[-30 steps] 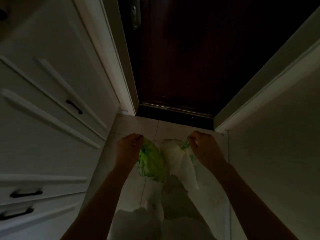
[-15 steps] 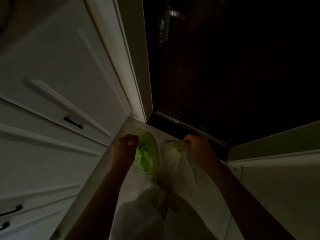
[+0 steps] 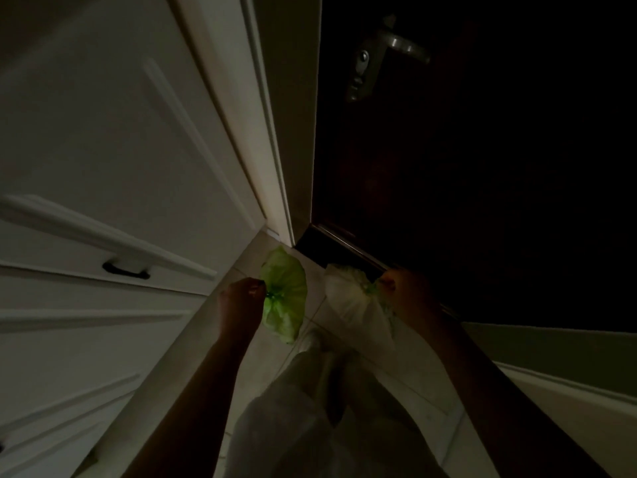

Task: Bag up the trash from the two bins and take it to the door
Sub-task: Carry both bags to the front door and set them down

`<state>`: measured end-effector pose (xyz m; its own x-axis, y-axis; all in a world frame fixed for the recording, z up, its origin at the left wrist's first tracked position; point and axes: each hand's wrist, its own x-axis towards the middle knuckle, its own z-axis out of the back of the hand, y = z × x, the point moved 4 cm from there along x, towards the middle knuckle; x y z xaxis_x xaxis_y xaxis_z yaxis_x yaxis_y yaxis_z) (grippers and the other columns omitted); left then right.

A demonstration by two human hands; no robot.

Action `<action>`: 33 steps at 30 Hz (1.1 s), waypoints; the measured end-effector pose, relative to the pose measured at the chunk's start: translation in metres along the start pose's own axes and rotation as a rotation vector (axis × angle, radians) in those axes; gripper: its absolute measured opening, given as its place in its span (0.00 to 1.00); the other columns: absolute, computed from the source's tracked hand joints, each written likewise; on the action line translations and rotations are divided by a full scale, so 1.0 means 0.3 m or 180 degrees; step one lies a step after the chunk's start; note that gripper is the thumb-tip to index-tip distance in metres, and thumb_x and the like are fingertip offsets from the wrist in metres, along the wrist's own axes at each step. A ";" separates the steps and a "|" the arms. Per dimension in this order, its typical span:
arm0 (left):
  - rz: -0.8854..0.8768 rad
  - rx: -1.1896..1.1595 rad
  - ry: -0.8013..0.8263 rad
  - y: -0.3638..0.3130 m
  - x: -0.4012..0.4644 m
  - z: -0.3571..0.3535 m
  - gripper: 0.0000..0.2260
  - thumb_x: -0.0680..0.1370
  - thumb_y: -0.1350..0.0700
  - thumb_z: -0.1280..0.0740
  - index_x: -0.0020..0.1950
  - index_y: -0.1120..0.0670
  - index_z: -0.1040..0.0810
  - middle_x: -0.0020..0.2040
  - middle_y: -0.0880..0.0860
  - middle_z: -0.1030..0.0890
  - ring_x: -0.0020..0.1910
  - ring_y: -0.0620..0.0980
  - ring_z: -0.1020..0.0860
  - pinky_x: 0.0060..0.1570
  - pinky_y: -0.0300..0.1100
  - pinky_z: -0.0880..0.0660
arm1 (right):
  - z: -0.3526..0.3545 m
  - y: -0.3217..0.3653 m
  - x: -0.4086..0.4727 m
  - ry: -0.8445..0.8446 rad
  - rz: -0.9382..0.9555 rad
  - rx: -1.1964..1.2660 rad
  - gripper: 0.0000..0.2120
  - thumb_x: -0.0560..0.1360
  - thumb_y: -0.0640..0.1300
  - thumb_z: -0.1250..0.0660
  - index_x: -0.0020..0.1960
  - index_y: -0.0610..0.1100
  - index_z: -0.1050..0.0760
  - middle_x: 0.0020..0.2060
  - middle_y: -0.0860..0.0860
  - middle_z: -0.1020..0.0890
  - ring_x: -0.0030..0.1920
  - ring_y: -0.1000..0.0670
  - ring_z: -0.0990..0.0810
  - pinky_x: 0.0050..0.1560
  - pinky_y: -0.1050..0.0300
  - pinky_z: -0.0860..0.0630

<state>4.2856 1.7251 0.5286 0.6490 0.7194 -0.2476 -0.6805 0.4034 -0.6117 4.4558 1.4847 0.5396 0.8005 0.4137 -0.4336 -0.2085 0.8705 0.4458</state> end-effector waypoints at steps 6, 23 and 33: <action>0.0621 -0.0223 -0.0241 0.039 0.079 -0.104 0.07 0.76 0.63 0.33 0.48 0.63 0.15 0.46 0.59 0.15 0.43 0.53 0.18 0.31 0.24 0.37 | -0.023 -0.022 0.218 0.0290 -0.0010 0.0111 0.10 0.75 0.40 0.34 0.51 0.35 0.20 0.46 0.37 0.16 0.49 0.38 0.19 0.50 0.44 0.22; 0.2296 -0.1695 -0.1239 0.284 0.247 -0.538 0.07 0.74 0.66 0.33 0.50 0.63 0.17 0.42 0.56 0.17 0.39 0.49 0.20 0.37 0.32 0.30 | -0.287 -0.097 0.671 0.1341 0.1172 -0.0823 0.10 0.77 0.45 0.36 0.50 0.41 0.20 0.42 0.44 0.17 0.43 0.48 0.19 0.45 0.49 0.20; 0.2674 -0.1942 -0.1313 0.274 0.178 -0.671 0.08 0.76 0.61 0.31 0.54 0.59 0.17 0.44 0.54 0.16 0.41 0.46 0.19 0.43 0.38 0.24 | -0.400 -0.016 0.746 0.1636 0.1471 -0.0862 0.11 0.75 0.43 0.37 0.43 0.36 0.21 0.38 0.39 0.18 0.40 0.42 0.19 0.43 0.43 0.22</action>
<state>4.3327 1.6828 0.3141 -0.1784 0.8114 -0.5566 -0.4955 -0.5628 -0.6616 4.5685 1.6050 0.3466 0.2474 0.7685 -0.5901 -0.6447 0.5852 0.4918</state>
